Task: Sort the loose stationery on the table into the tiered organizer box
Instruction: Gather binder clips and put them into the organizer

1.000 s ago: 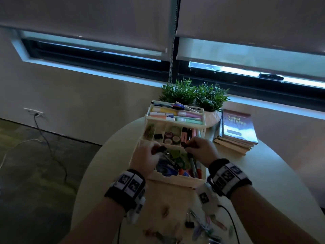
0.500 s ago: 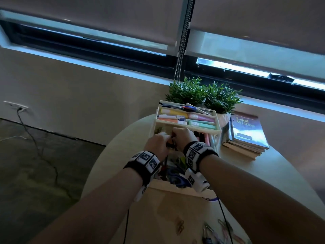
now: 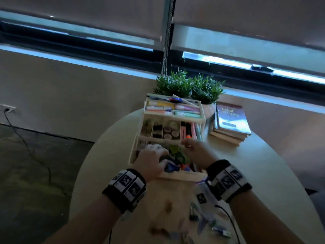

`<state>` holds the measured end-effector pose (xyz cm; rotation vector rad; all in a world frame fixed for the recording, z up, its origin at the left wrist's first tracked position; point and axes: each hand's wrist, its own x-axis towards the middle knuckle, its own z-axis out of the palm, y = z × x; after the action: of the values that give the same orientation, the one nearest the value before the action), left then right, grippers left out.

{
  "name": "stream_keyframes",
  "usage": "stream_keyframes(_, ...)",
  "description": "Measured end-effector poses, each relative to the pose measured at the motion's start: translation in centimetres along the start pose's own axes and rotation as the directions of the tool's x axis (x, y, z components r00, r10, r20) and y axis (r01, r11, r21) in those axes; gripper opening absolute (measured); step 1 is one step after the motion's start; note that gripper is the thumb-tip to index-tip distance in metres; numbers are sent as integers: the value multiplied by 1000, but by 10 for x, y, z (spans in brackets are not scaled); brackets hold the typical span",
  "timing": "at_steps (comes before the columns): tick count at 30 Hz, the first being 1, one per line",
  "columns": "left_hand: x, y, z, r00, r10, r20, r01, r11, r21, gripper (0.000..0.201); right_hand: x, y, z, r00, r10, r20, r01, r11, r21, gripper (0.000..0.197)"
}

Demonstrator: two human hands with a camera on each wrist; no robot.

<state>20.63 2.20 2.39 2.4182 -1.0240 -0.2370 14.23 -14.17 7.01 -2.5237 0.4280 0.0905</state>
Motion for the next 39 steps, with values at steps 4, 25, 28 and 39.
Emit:
stream_keyframes(4,-50,18,30,960,-34,279,40,999,-15,31,-72,56,-9,991,129,37,-130,991,18,18)
stream_keyframes(25,-148,78,123,952,-257,164,267,963,-45,16,-251,206,54,880,420,221,-444,894,66,24)
stream_keyframes(28,-152,80,120,946,-295,138,299,954,-14,18,-238,193,53,893,397,214,-424,901,98,41)
stream_keyframes(39,-130,105,124,954,-268,135,274,961,-27,20,-223,177,63,933,342,111,-342,940,-16,33)
